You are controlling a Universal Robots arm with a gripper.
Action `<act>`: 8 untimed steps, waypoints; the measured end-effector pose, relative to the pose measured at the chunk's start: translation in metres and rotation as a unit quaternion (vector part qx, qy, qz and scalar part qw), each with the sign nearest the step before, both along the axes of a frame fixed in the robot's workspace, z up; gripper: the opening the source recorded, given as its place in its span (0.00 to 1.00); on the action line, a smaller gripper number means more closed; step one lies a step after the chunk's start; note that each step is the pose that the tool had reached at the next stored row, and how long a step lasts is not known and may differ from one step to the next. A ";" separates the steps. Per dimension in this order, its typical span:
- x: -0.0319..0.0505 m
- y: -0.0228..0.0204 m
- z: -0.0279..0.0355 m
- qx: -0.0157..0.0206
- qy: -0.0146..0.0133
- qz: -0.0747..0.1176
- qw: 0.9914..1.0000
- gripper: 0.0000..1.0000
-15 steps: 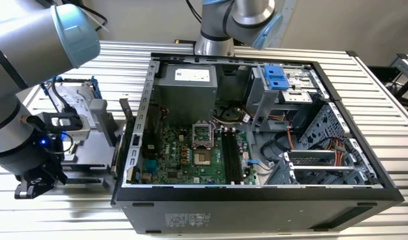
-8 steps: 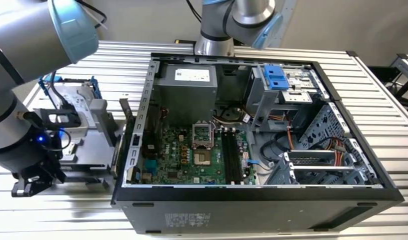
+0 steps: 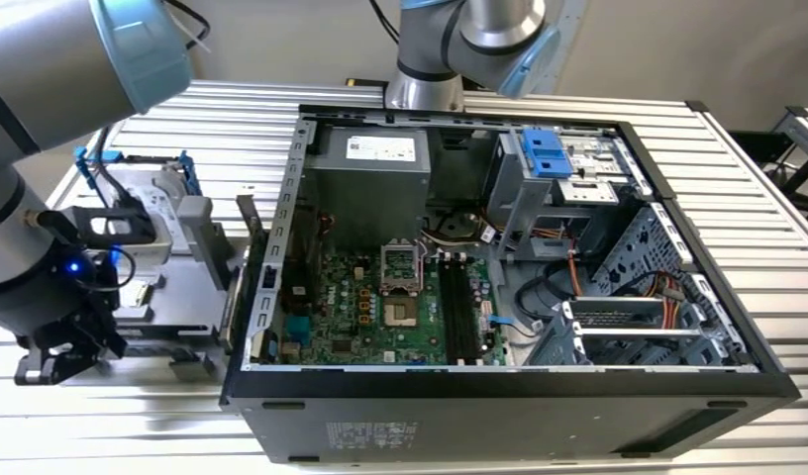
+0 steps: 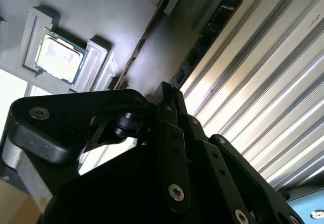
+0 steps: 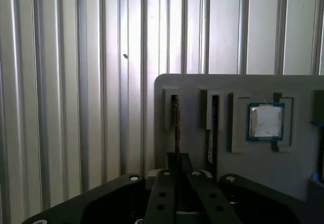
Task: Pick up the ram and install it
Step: 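Pick up the ram and move it above insertion slot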
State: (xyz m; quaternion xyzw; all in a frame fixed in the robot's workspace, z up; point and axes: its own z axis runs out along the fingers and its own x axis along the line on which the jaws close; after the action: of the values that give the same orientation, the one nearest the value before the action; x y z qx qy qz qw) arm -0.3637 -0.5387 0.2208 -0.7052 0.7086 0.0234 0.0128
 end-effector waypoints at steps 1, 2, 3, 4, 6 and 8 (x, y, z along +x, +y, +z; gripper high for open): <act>0.0000 0.0000 0.0018 0.000 0.000 0.000 1.000 0.00; 0.0000 0.0000 0.0033 0.000 0.000 0.000 1.000 0.00; 0.0000 0.0000 0.0051 0.000 0.000 0.000 1.000 0.00; 0.0000 0.0000 0.0070 0.000 0.000 0.000 1.000 0.00; 0.0000 0.0000 0.0109 0.000 0.000 0.000 1.000 0.00; 0.0000 0.0000 0.0148 0.000 0.000 0.000 1.000 0.00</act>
State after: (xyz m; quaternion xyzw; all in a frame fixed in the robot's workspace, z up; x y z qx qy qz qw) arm -0.3637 -0.5387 0.2356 -0.7052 0.7085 0.0233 0.0128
